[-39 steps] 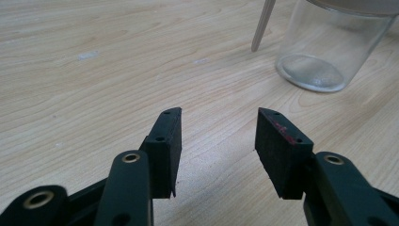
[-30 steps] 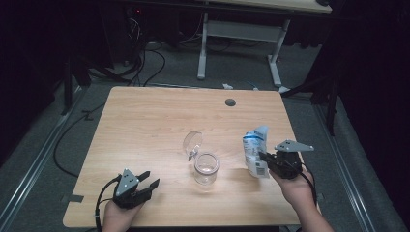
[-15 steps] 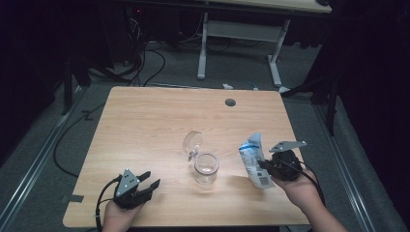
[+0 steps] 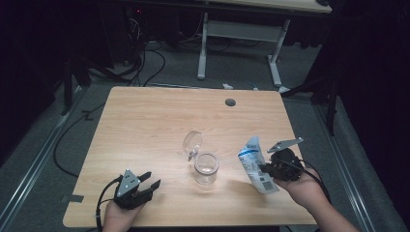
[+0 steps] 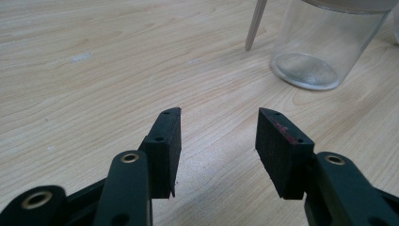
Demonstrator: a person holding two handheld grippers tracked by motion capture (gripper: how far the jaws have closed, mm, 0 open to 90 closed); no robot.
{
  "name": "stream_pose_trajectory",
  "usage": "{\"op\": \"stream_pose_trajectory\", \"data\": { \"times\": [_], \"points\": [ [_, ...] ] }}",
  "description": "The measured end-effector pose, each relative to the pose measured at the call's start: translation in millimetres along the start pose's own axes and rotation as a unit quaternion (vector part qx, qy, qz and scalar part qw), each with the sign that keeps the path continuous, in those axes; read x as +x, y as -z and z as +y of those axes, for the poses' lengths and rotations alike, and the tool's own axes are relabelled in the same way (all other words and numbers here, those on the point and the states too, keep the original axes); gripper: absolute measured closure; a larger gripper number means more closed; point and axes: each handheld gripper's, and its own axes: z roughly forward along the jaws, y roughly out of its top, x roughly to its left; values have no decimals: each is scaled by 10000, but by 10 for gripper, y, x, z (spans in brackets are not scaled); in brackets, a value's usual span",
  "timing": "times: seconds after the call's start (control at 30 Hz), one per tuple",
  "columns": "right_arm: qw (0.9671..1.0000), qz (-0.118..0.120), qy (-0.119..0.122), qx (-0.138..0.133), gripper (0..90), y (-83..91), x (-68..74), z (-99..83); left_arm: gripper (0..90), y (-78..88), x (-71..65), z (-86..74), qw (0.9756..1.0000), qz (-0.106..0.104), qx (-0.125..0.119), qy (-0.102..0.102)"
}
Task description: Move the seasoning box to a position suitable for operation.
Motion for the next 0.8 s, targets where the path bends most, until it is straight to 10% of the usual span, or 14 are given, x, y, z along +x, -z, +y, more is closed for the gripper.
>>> {"op": "stream_pose_trajectory", "data": {
  "times": [0.8],
  "points": [
    [9941,120,127,1066,897,16,90,177,513,-6,-15,-2,10000,-11,-1,-24]
  ]
}}
